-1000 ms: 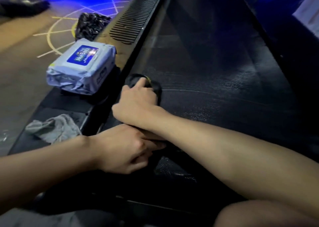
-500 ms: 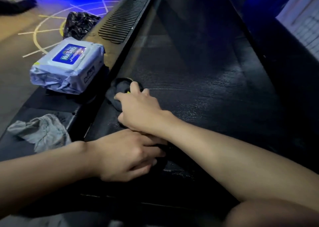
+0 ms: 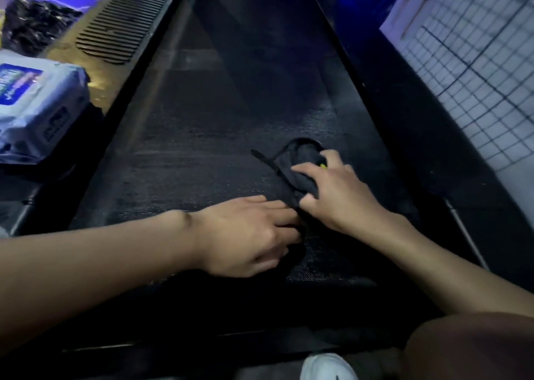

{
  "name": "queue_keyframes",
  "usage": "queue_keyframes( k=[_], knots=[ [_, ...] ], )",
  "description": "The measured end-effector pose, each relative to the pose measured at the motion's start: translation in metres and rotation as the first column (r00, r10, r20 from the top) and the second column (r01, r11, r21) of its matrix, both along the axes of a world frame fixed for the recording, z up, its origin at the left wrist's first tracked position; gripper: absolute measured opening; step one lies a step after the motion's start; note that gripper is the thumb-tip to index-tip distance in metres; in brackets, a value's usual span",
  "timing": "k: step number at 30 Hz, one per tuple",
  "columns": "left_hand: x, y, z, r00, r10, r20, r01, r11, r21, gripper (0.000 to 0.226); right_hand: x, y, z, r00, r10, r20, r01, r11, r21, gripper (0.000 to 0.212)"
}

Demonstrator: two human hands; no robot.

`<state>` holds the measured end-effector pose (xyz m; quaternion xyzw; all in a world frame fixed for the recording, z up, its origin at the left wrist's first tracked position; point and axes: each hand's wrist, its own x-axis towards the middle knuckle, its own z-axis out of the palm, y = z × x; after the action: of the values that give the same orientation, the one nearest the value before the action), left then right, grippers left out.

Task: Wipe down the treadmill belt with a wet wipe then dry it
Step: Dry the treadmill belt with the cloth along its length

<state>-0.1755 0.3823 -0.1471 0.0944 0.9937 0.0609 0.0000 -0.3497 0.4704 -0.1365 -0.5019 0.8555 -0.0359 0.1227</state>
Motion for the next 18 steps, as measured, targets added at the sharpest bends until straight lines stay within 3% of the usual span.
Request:
queue_keyframes(
  k=[5,8,18],
  knots=[
    [-0.027,0.009,-0.004,0.999,-0.052,0.017,0.052,0.998,-0.028,0.050,-0.046,0.061,0.002,0.983,-0.180,-0.026,0.180,0.983,0.014,0.059],
    [-0.035,0.010,-0.007,0.999,-0.053,-0.004,0.052,0.998,-0.040,0.043,-0.061,0.094,0.007,0.964,-0.263,-0.040,0.265,0.963,0.058,0.058],
    [-0.011,-0.001,-0.013,0.995,-0.096,-0.035,0.097,0.995,0.026,0.046,-0.046,0.111,0.008,0.954,-0.284,-0.101,0.285,0.958,0.003,0.057]
  ],
)
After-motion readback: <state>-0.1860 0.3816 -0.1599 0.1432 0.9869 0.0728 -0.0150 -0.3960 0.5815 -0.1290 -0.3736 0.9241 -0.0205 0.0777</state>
